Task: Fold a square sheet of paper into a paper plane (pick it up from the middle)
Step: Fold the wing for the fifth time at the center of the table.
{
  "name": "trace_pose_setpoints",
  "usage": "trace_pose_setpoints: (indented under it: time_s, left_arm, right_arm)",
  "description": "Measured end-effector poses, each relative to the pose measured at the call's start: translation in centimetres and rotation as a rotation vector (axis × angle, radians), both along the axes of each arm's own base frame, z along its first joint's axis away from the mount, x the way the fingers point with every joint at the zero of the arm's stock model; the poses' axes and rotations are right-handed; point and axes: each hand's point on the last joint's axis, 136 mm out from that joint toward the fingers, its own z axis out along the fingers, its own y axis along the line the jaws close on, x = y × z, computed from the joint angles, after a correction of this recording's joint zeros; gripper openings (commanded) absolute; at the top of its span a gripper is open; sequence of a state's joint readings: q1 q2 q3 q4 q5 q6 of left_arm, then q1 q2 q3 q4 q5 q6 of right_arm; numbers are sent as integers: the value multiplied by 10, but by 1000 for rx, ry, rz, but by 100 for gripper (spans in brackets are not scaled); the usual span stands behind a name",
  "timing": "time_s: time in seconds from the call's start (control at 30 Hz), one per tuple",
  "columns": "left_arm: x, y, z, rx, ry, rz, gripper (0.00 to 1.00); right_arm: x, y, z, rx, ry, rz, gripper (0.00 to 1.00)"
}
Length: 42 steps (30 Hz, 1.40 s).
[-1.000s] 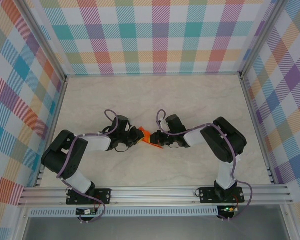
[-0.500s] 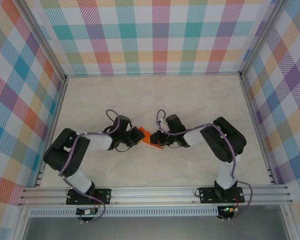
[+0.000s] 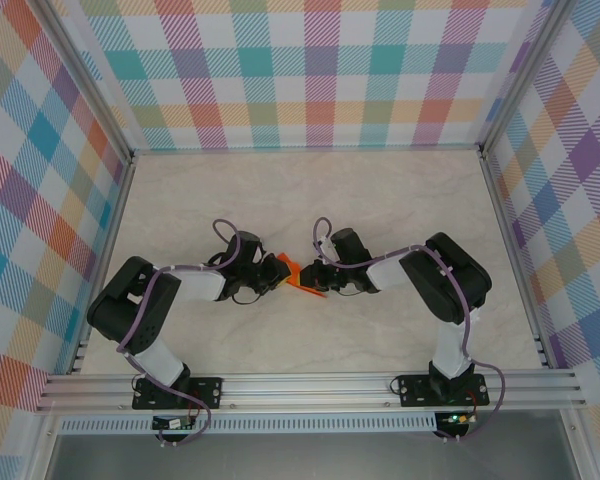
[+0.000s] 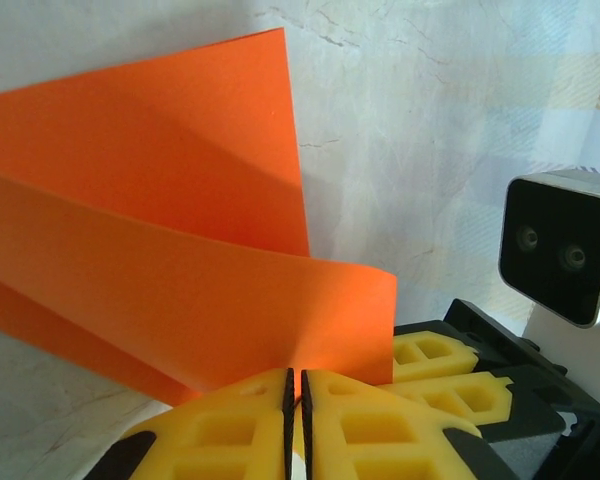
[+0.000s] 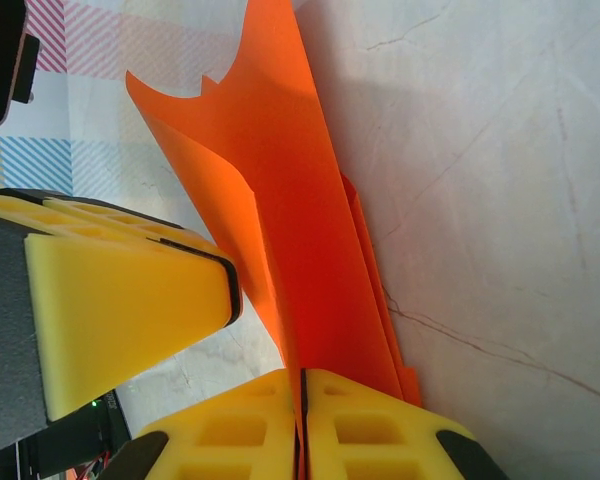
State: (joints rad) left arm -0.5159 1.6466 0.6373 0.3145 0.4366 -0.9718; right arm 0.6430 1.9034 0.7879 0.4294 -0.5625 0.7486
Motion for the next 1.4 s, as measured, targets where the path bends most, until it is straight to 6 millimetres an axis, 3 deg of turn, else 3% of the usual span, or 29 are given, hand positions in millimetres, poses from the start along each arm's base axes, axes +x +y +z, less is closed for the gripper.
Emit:
trace_pose_setpoints:
  time_s: [0.53, 1.13, 1.4]
  left_arm:
    - [-1, 1, -10, 13, 18, 2, 11]
    - [-2, 2, -16, 23, 30, 0, 10]
    - [-1, 2, -16, 29, 23, -2, 10]
  right_arm:
    - [0, 1, 1, -5, 10, 7, 13]
    - [-9, -7, 9, -72, 16, 50, 29]
    - [-16, -17, 9, -138, -16, 92, 25]
